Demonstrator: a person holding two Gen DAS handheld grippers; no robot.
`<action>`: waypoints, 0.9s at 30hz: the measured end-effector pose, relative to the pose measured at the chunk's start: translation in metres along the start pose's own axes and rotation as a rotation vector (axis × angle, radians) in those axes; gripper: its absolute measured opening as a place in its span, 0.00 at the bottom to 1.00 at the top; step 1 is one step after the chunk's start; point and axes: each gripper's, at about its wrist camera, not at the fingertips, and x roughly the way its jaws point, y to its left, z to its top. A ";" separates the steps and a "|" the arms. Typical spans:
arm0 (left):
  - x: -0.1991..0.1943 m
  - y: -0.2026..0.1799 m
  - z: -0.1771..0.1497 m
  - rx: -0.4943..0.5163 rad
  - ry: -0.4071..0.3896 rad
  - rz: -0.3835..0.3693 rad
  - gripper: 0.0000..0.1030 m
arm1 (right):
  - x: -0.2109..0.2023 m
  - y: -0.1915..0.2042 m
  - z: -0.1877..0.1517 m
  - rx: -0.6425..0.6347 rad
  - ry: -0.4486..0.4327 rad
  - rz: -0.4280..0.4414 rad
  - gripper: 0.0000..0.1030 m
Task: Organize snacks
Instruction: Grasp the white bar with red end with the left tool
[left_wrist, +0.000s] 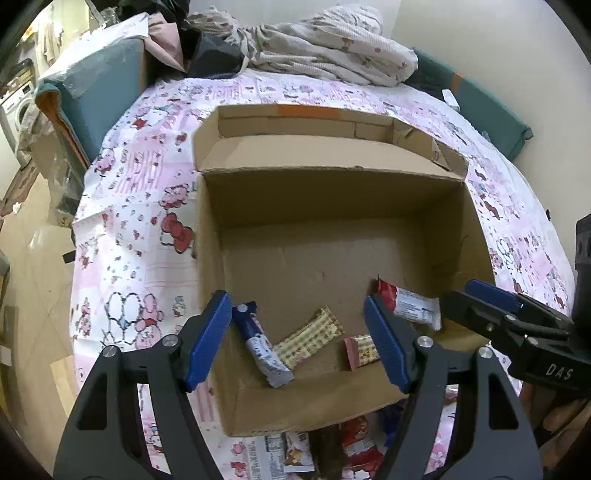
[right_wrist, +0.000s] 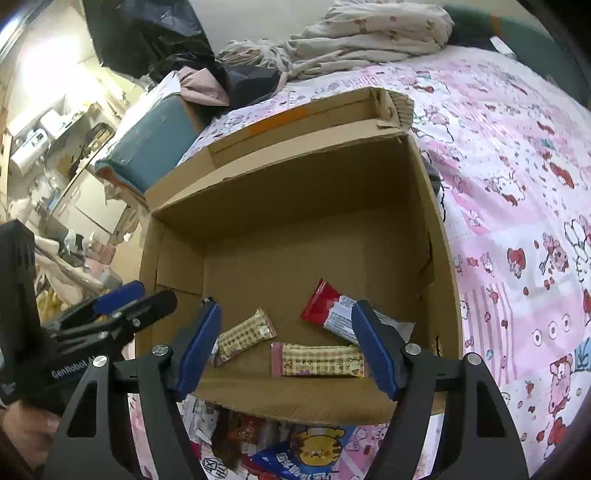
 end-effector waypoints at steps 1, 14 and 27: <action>-0.002 0.002 -0.001 -0.007 -0.005 0.004 0.69 | 0.000 0.003 0.000 -0.011 -0.002 -0.004 0.73; -0.034 0.010 -0.012 -0.006 -0.052 0.022 0.69 | -0.032 0.009 -0.013 -0.042 -0.028 -0.031 0.73; -0.054 0.017 -0.037 -0.047 -0.016 0.000 0.69 | -0.065 0.009 -0.037 0.010 -0.067 -0.033 0.73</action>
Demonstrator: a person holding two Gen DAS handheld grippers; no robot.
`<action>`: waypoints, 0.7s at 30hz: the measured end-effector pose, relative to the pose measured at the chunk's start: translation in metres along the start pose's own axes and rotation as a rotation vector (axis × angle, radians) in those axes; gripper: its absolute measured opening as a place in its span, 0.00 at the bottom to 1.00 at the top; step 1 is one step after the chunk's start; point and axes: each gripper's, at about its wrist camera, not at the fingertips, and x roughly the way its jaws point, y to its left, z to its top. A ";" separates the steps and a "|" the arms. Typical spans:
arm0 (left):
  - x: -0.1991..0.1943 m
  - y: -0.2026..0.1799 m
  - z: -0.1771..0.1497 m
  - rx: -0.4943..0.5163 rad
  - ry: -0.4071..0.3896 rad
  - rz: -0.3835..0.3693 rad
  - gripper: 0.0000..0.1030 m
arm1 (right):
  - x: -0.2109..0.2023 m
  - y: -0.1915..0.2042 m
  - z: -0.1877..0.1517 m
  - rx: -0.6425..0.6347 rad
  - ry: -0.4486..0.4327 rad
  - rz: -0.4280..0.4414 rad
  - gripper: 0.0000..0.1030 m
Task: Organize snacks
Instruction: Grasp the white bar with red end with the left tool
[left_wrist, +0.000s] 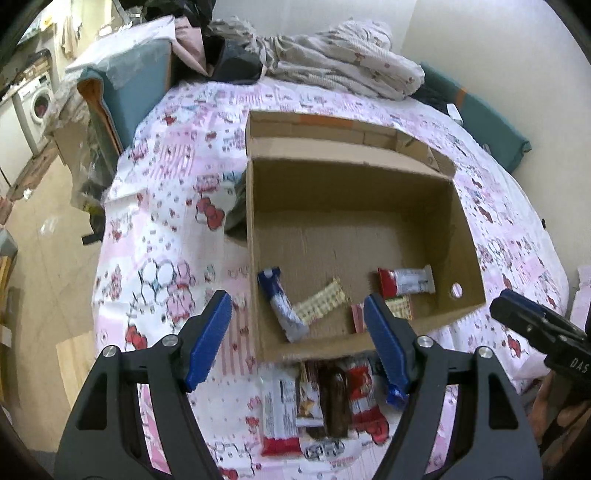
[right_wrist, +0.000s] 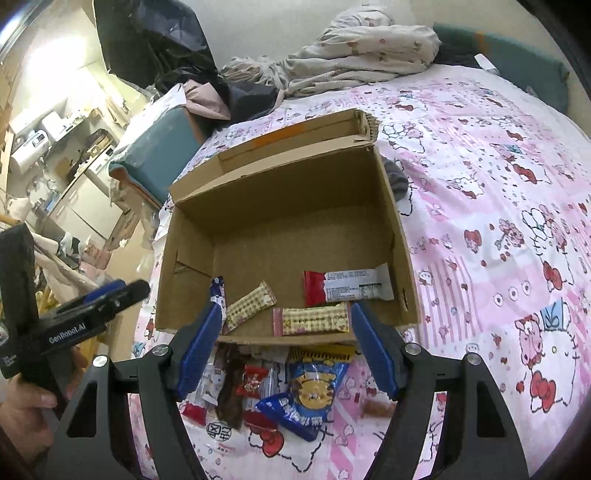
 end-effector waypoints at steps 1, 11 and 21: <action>-0.001 0.001 -0.003 -0.008 0.008 -0.006 0.69 | -0.002 0.000 -0.001 0.001 -0.004 -0.002 0.73; -0.007 0.008 -0.025 -0.039 0.047 0.008 0.69 | -0.004 -0.011 -0.024 0.097 0.062 0.009 0.73; 0.011 0.027 -0.052 -0.113 0.162 0.047 0.69 | 0.007 -0.046 -0.043 0.248 0.159 -0.024 0.73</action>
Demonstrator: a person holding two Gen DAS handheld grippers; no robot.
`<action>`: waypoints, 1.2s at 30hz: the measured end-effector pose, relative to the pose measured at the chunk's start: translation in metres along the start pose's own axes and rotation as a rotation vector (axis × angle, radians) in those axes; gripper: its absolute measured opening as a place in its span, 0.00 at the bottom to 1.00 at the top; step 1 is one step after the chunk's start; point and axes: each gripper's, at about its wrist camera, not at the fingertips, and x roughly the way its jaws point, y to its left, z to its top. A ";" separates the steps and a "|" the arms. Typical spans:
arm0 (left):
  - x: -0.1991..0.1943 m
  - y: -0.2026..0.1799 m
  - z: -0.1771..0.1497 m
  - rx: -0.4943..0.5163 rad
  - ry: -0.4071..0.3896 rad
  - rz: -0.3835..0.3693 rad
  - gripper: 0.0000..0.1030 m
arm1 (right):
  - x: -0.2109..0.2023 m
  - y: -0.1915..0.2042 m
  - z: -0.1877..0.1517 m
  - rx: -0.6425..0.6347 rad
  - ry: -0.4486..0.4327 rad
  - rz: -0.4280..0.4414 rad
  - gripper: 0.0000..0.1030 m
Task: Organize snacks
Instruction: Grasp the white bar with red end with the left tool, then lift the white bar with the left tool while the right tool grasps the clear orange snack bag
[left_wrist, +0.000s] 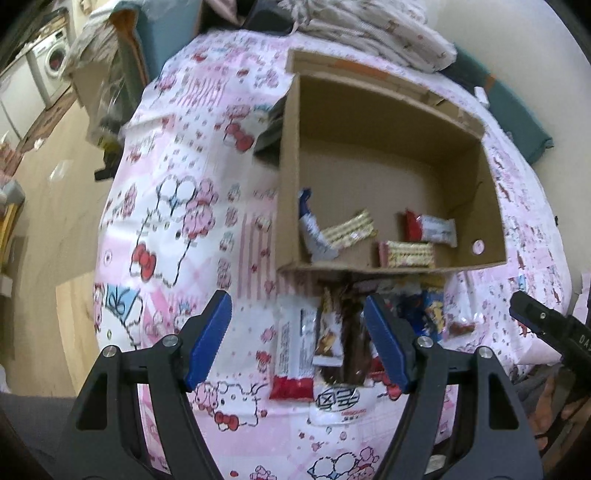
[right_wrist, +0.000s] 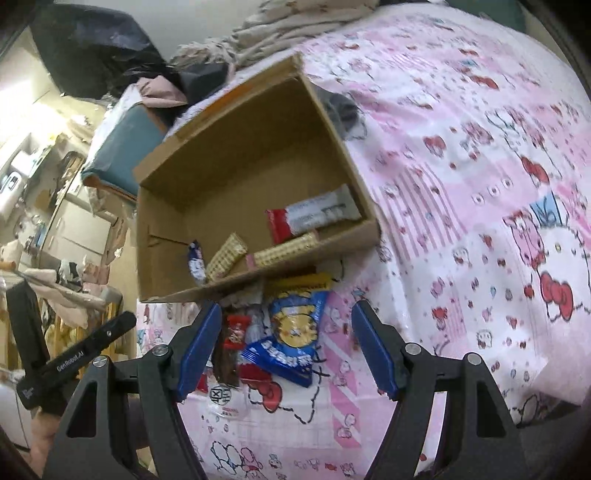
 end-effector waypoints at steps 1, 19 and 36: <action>0.003 0.001 -0.001 -0.008 0.013 0.000 0.69 | 0.002 -0.003 -0.001 0.018 0.012 -0.001 0.73; 0.068 0.011 -0.021 -0.057 0.246 0.065 0.65 | 0.016 -0.023 0.001 0.148 0.053 -0.012 0.73; 0.091 -0.019 -0.049 0.136 0.364 0.144 0.27 | 0.011 -0.042 0.004 0.213 0.044 -0.023 0.73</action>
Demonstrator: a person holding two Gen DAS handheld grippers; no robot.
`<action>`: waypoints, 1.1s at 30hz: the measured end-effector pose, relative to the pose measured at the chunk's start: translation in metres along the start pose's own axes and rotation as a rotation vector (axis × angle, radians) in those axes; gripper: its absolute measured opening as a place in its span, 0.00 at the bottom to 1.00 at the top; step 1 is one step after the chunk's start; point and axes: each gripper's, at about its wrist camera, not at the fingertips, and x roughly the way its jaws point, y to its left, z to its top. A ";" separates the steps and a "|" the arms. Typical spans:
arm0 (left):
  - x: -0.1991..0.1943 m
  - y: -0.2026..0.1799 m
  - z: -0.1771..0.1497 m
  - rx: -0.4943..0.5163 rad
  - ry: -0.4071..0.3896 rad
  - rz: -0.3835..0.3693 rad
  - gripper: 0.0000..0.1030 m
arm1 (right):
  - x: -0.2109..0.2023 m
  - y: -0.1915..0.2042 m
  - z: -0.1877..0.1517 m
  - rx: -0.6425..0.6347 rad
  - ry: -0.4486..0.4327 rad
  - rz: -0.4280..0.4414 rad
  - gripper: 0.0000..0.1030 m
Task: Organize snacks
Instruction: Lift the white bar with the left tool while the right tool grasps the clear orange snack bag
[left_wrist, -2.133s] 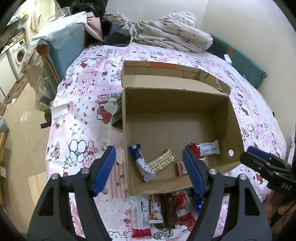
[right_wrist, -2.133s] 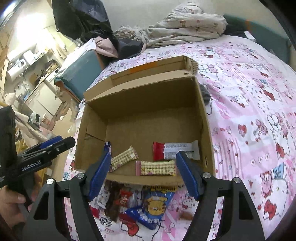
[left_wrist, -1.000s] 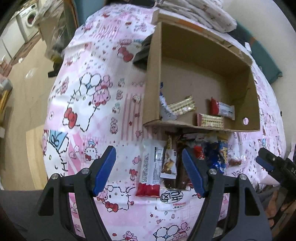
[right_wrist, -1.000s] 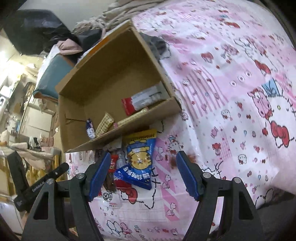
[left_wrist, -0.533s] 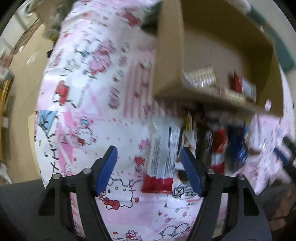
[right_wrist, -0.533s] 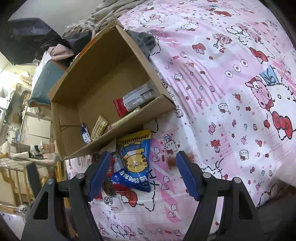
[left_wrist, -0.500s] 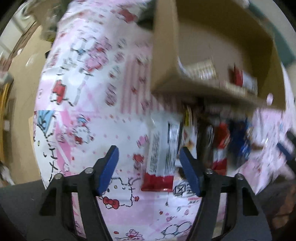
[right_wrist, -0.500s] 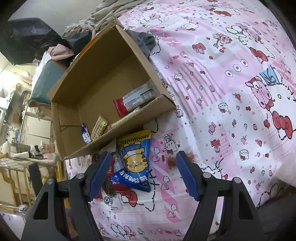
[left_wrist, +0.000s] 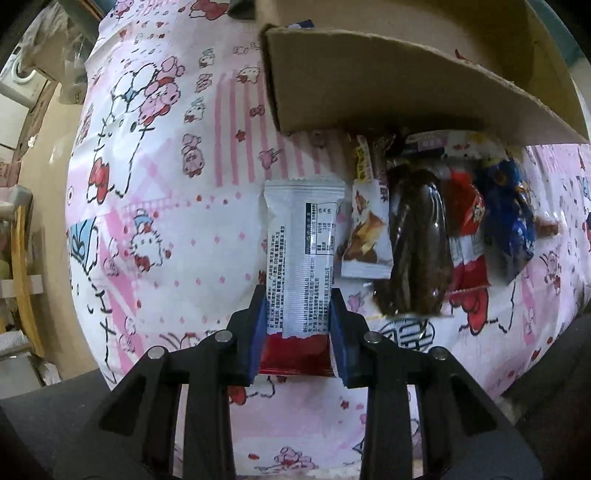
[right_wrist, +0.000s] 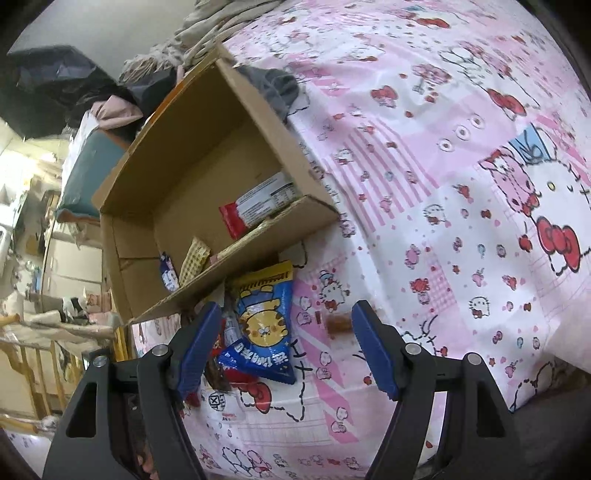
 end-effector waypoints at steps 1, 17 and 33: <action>-0.004 0.002 0.000 -0.017 -0.007 -0.010 0.27 | 0.000 -0.005 0.001 0.013 0.000 -0.025 0.73; -0.053 0.019 -0.009 -0.092 -0.115 -0.127 0.27 | 0.057 -0.022 0.005 0.084 0.147 -0.173 0.34; -0.052 0.011 -0.005 -0.094 -0.105 -0.154 0.27 | 0.092 0.011 -0.010 -0.041 0.152 -0.262 0.18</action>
